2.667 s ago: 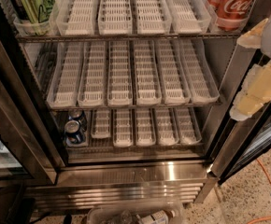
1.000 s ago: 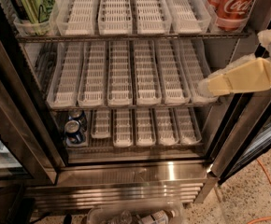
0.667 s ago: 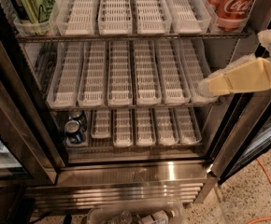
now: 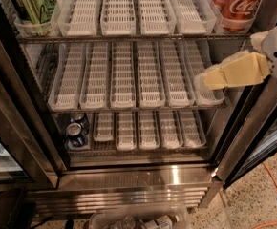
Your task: Pick coke can from top shelf of fridge
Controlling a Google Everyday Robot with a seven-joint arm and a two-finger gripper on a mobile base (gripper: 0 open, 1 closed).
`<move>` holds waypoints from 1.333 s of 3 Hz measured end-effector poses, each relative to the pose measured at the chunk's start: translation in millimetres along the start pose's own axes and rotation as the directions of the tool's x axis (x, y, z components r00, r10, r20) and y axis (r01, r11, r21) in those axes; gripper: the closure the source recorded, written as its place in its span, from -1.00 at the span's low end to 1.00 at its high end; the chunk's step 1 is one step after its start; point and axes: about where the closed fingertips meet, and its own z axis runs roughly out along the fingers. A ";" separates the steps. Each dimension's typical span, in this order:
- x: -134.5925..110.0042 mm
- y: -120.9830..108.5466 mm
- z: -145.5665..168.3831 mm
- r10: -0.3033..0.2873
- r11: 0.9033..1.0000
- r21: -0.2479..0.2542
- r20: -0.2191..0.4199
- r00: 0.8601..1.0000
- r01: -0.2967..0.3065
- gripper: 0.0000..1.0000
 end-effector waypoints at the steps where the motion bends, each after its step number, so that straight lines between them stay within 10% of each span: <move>1: -5.8 -2.2 16.3 0.016 1.000 -0.009 0.070 0.997 -0.016 -1.00; 4: -45.0 -8.2 31.0 -0.013 0.986 0.164 0.309 0.951 -0.040 -1.00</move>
Offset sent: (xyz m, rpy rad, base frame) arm 0.0492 0.0127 0.0037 0.1503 -0.2802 -0.1145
